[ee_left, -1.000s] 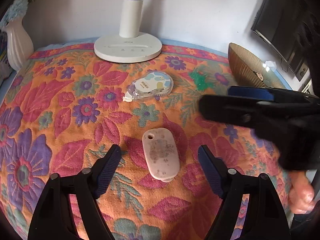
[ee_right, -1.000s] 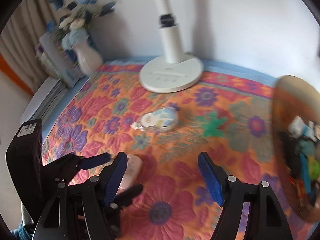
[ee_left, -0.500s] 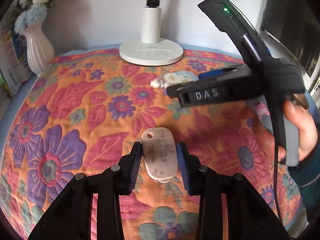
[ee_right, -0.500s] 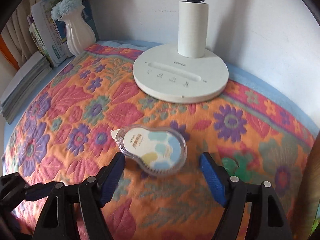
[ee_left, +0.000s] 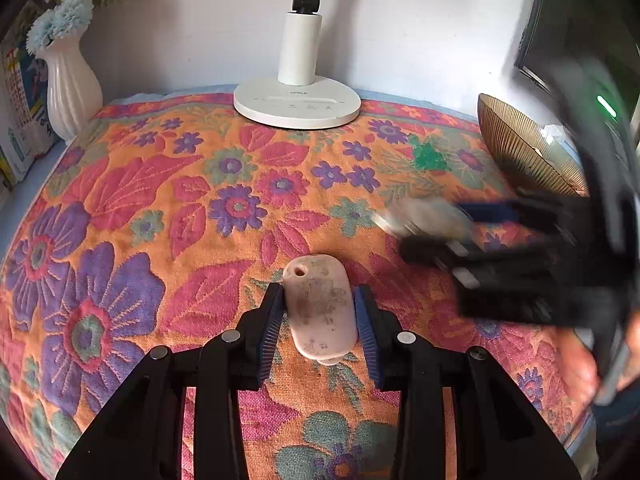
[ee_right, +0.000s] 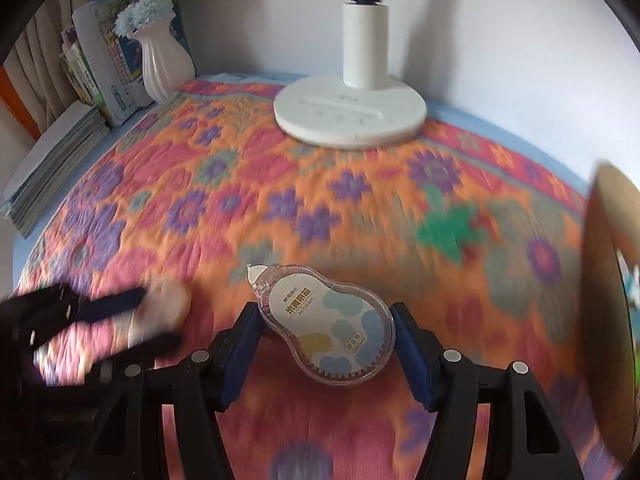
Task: Organize rigid objects
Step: 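Carry the pink stone and tape dispenser over the bowl and release both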
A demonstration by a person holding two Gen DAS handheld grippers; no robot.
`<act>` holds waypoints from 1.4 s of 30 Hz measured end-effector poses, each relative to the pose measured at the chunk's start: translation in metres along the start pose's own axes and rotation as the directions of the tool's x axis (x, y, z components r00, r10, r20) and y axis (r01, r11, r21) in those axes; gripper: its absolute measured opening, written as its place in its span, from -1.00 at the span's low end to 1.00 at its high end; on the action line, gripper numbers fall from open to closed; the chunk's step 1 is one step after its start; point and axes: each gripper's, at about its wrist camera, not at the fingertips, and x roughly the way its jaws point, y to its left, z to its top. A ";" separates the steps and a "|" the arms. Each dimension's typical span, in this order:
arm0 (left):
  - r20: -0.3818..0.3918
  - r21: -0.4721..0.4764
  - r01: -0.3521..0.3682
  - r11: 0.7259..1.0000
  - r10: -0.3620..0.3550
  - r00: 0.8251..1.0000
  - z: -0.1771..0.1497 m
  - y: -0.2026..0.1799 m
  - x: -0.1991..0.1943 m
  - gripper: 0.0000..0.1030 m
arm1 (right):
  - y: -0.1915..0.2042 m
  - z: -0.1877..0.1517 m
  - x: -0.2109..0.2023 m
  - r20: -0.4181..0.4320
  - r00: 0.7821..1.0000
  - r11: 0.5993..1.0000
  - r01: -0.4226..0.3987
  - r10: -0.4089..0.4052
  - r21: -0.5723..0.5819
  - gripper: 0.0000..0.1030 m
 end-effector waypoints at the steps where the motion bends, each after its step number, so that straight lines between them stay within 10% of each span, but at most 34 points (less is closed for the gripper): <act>1: -0.002 0.003 0.003 1.000 -0.003 1.000 0.000 0.000 0.000 -0.35 | -0.001 -0.011 -0.006 -0.003 1.000 1.000 0.022 -0.022 0.005 0.23; 7: -0.014 -0.014 0.103 0.995 -0.103 0.995 0.000 0.005 0.001 0.22 | -0.002 -0.075 -0.044 0.013 0.998 0.997 0.066 -0.067 0.045 0.31; 11: -0.023 0.019 0.026 0.999 -0.025 0.999 -0.001 -0.006 0.003 0.26 | 0.002 -0.084 -0.047 0.047 0.996 0.996 0.079 -0.081 0.050 0.37; 15: -0.005 0.111 -0.092 0.990 0.093 0.996 0.000 -0.027 0.006 -0.39 | 0.004 -0.085 -0.051 0.062 0.994 0.993 0.091 -0.095 0.073 0.20; 19: 0.027 0.173 -0.140 0.975 0.137 0.990 -0.001 -0.044 -0.002 -0.39 | 0.013 -0.093 -0.066 0.097 0.994 0.996 0.043 -0.050 0.078 -0.06; 30: 0.241 0.291 0.147 0.945 -0.221 0.945 0.086 -0.147 -0.070 -0.39 | -0.103 -0.082 -0.194 0.324 0.901 0.936 0.194 -0.289 0.295 -0.06; 36: 0.199 0.319 0.226 0.920 -0.298 0.934 0.121 -0.207 -0.038 -0.39 | -0.187 -0.081 -0.209 0.276 0.871 0.854 0.257 -0.408 0.452 -0.06; 42: 0.091 0.293 0.218 0.931 -0.254 0.963 0.137 -0.240 0.031 -0.39 | -0.261 -0.076 -0.173 0.096 0.873 0.746 0.347 -0.479 0.568 -0.06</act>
